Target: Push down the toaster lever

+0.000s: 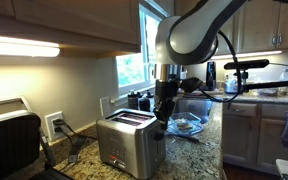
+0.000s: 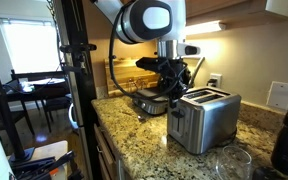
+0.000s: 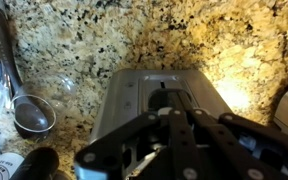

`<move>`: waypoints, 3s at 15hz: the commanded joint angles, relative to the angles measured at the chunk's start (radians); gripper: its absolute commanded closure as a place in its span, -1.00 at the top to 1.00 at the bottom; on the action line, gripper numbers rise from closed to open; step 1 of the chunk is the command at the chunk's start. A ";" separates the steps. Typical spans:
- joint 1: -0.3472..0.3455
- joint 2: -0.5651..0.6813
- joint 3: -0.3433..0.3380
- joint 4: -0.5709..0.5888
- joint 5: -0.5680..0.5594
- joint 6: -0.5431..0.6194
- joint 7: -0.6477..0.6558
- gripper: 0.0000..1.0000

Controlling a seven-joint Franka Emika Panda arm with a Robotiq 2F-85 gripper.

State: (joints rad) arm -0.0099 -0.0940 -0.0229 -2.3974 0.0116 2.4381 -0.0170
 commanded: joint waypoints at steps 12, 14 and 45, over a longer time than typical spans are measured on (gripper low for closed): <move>-0.002 0.088 0.001 -0.033 0.092 0.163 -0.127 -0.96; -0.003 0.098 0.001 -0.037 0.101 0.173 -0.140 -0.95; 0.016 -0.193 0.060 0.029 -0.033 -0.226 0.022 -0.06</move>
State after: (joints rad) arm -0.0002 -0.1976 0.0286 -2.3499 0.0039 2.2956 -0.0513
